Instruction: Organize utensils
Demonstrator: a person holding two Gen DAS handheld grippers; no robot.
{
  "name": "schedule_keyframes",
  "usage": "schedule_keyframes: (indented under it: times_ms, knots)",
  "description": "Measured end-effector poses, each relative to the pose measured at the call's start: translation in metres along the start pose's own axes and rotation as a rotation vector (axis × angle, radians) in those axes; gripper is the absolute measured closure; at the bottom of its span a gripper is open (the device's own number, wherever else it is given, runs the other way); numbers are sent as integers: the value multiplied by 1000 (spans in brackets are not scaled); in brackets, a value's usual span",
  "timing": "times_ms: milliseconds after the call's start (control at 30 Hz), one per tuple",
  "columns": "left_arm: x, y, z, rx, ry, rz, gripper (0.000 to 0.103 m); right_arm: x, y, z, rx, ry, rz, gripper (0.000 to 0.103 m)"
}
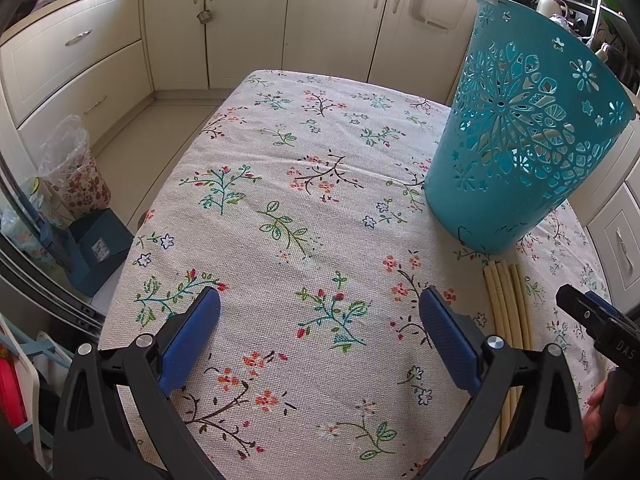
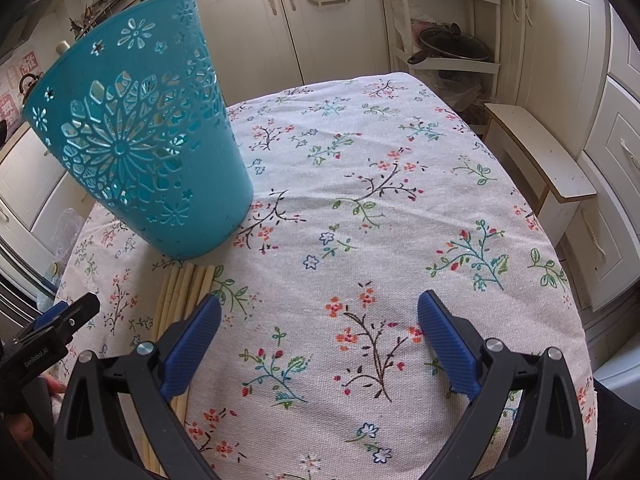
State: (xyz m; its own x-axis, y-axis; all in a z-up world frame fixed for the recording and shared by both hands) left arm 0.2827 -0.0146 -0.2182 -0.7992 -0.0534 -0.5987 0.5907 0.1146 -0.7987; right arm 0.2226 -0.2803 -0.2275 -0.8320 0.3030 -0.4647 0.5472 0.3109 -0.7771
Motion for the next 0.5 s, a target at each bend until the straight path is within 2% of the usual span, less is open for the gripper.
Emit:
schedule_keyframes:
  times_ms: [300,500]
  knots:
    - [1,0,1,1,-1,0,7,3,5,-2,61,-47,-36,7]
    - [0,1,0,13,-11,2,7,2,3,-1,47,-36,-27,7]
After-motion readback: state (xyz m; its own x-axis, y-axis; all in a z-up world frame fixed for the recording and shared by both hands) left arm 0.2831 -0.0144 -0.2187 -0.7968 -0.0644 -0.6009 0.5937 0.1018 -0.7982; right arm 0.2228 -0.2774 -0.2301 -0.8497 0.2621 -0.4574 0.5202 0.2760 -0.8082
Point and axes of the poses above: each gripper's, at about its wrist camera, not at the fingertips, and y roughly the way its jaws point, z to its right, x to its underside, the point moved 9 cm from there along y, roughly the way its jaws point, and after that the axes turned 13 degrees about -x, right-handed, at the moved point
